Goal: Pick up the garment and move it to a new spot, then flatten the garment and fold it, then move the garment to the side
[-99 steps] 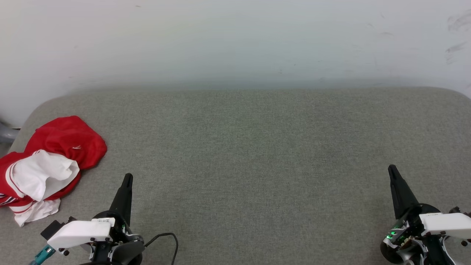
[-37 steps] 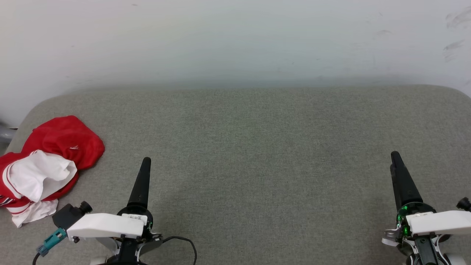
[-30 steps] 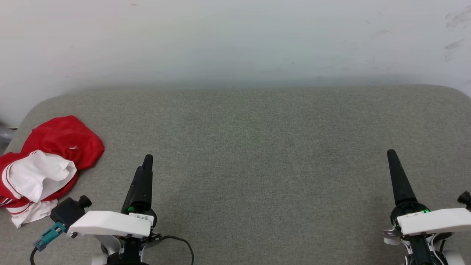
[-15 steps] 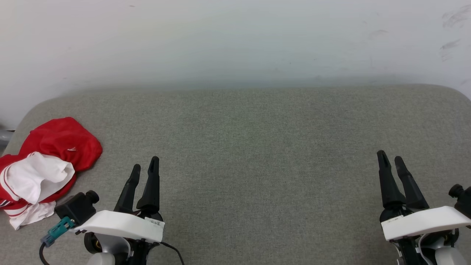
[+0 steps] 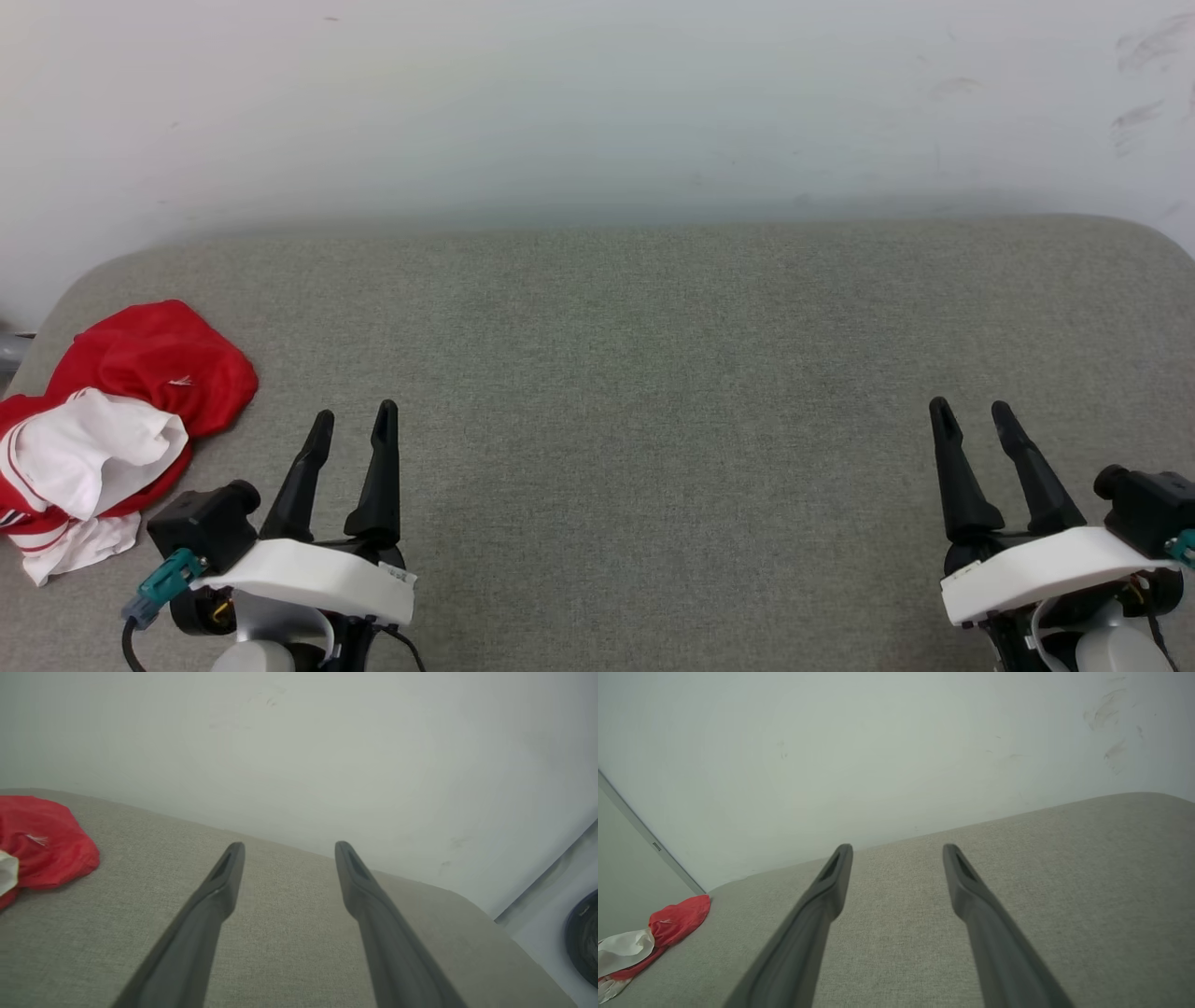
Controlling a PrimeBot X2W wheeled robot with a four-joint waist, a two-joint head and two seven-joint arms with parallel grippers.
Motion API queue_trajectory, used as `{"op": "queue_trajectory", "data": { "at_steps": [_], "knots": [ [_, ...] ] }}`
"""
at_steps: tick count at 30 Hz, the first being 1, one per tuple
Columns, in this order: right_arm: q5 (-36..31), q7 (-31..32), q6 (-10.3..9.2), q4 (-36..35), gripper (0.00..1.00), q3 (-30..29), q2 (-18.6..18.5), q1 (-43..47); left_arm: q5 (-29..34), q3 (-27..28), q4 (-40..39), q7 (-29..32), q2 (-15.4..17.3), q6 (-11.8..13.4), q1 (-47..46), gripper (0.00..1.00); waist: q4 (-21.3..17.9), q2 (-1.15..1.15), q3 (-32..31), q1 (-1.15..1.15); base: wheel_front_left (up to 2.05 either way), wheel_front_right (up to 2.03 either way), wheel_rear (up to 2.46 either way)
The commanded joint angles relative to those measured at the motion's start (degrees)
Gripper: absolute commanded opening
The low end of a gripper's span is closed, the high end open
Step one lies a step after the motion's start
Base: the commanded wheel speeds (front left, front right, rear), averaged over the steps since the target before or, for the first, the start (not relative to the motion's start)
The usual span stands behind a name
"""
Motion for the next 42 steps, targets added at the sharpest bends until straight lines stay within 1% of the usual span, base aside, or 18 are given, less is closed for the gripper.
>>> {"op": "queue_trajectory", "data": {
  "at_steps": [1,9,17,28,33,42],
  "knots": [
    [-1.66,0.13,0.00,-0.33,1.00,0.13,-0.38,-0.99,1.81,-0.02,-0.71,-0.50,0.46,0.19,0.06,1.00,0.01,0.00,-0.02,0.00,0.00,0.00,0.00],
    [-7.20,1.43,0.00,-0.37,1.00,0.15,-0.47,-0.84,7.46,-0.78,0.07,-1.67,1.19,1.13,0.48,1.00,0.06,0.00,-0.15,0.00,0.00,0.00,0.00],
    [-12.34,2.06,0.00,-0.60,1.00,0.10,-0.51,-0.60,10.91,-0.76,1.68,-2.76,1.36,1.71,0.64,1.00,-0.05,0.00,-0.20,0.00,0.00,0.00,0.00],
    [-16.83,1.32,-0.01,-1.45,1.00,-0.20,0.20,0.23,14.31,-0.01,2.91,-3.88,0.85,1.27,0.72,1.00,-0.35,0.00,-0.34,0.00,0.00,0.00,0.00],
    [-18.86,1.02,-0.01,-2.19,1.00,-0.04,0.37,0.52,17.15,0.46,3.22,-4.78,0.57,0.92,0.85,1.00,-0.42,0.00,-0.33,0.00,0.00,0.00,0.00],
    [-20.86,0.40,-0.01,-3.16,1.00,-0.59,0.88,1.01,19.96,0.95,3.76,-5.74,0.10,0.34,0.22,1.00,1.28,0.00,-0.06,0.00,0.00,0.00,0.00]
  ]
}}
